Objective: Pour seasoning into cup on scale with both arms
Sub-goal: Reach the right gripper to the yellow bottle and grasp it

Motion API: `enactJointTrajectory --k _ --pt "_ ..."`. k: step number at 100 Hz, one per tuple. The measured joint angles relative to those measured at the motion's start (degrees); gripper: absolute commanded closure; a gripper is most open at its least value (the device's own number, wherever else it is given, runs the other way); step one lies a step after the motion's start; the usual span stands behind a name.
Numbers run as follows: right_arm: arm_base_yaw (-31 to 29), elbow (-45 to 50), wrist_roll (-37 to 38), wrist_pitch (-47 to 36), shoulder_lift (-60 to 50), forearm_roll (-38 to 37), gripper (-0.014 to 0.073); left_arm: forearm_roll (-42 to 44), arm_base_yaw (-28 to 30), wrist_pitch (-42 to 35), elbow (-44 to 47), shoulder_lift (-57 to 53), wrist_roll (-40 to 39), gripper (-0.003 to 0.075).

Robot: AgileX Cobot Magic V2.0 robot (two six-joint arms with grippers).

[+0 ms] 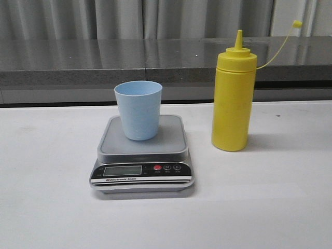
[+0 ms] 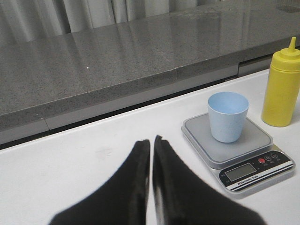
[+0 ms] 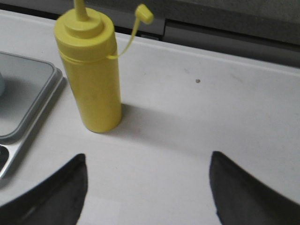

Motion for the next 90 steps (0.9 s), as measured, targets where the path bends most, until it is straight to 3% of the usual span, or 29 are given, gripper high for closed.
enactJointTrajectory --k 25,60,79,90 --pt "3.83 0.26 0.0 -11.03 6.45 0.0 -0.0015 0.0 0.0 0.0 0.0 0.0 0.0 0.071" --pt "5.38 3.5 0.33 -36.16 22.96 0.0 -0.0015 0.0 0.0 0.0 0.0 0.0 0.0 0.071" --pt "5.38 3.5 1.77 -53.98 33.99 0.0 -0.0015 0.0 0.0 0.0 0.0 0.0 0.0 0.071" --pt "5.38 2.98 2.13 -59.01 39.15 0.0 -0.0015 0.0 0.0 0.0 0.0 0.0 0.0 0.071"
